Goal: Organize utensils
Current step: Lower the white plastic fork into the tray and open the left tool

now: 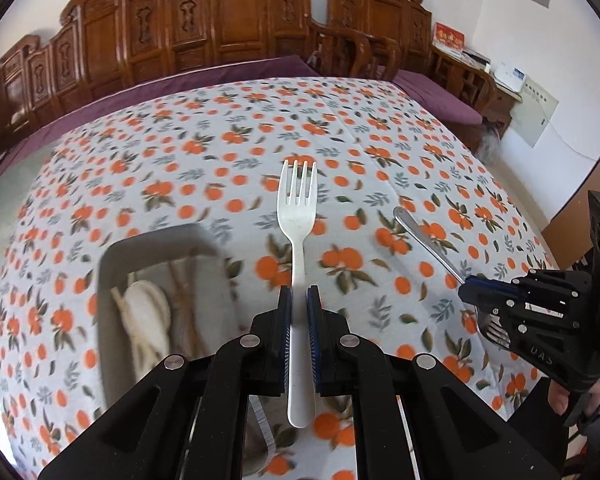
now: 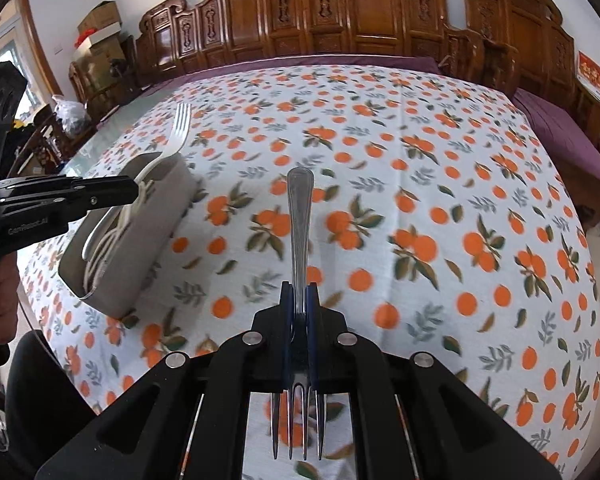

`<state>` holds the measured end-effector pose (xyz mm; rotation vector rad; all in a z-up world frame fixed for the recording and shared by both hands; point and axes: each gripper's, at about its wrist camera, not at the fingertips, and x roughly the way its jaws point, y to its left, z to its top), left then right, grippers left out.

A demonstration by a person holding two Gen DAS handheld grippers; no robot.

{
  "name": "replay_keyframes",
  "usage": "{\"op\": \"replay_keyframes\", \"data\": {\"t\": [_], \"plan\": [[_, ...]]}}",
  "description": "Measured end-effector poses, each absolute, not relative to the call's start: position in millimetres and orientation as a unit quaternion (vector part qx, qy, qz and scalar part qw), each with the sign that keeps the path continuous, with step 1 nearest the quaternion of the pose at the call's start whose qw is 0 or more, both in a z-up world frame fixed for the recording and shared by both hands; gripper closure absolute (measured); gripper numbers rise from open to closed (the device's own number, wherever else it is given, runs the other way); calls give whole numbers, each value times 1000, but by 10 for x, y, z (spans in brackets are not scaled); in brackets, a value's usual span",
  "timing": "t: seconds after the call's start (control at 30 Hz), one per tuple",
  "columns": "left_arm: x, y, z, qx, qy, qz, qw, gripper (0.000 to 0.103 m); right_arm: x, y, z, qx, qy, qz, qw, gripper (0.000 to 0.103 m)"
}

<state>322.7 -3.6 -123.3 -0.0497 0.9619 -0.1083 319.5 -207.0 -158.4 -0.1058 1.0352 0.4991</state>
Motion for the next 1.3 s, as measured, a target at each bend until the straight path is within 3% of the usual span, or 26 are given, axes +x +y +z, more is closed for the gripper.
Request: {"op": "replay_keyframes", "data": {"t": [0.37,0.87,1.3], "plan": [[3041,477,-1405,-42,479,-23,876,96,3161,-1601,-1536,-62,486,263,831,95],[3191,580,-1826,-48,516,-7,855,96,3158,-1354,-1488,-63,488,280,825,95],[2958,810,-1558,-65,489,0,870,94,3133,-993,-1369,-64,481,302,821,95]]}}
